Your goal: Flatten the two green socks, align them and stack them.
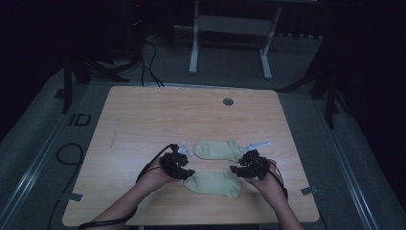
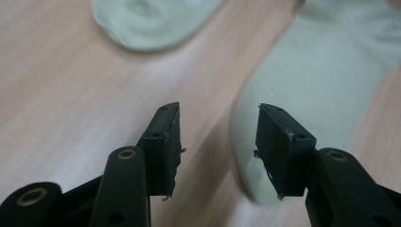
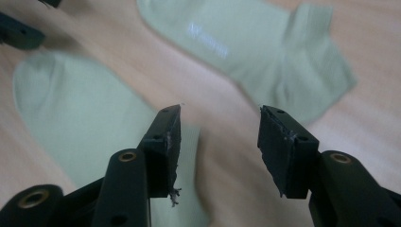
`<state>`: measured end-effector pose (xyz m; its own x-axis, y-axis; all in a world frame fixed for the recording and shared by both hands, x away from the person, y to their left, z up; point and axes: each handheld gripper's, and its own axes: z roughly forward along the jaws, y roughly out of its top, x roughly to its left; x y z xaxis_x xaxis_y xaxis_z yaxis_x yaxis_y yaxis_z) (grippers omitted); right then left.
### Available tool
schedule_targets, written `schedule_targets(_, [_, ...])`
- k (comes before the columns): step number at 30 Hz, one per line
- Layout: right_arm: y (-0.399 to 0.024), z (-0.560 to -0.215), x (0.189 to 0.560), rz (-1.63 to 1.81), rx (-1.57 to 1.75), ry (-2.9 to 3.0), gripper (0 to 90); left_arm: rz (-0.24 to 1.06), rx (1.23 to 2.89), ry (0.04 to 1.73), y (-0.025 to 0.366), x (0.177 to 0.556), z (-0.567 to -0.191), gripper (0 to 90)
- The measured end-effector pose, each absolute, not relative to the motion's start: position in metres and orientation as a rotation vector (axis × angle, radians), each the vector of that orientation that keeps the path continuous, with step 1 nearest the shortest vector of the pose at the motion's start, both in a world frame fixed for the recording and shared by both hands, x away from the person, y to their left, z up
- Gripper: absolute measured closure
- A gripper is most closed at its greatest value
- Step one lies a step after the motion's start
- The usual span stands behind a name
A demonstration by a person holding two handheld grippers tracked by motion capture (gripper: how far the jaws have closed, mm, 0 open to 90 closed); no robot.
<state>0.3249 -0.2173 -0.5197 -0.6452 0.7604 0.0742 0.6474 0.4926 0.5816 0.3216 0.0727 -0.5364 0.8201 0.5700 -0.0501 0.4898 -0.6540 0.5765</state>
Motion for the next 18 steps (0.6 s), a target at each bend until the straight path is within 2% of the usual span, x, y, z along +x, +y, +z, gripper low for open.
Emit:
schedule_targets(7, [-0.223, -0.537, 0.303, 0.803, 1.214, 2.56, 53.7, 0.166, 2.443, 0.754, 0.069, 0.312, -0.549, 51.7])
schedule_targets(13, [-0.218, -0.544, 0.291, 0.706, 1.166, 2.571, 60.7, 0.221, 2.463, 0.749, 0.066, 0.306, -0.55, 56.9])
schedule_targets(18, [-0.216, -0.546, 0.286, 0.732, 1.155, 2.563, 79.4, 0.197, 2.466, 0.712, 0.064, 0.302, -0.55, 74.4])
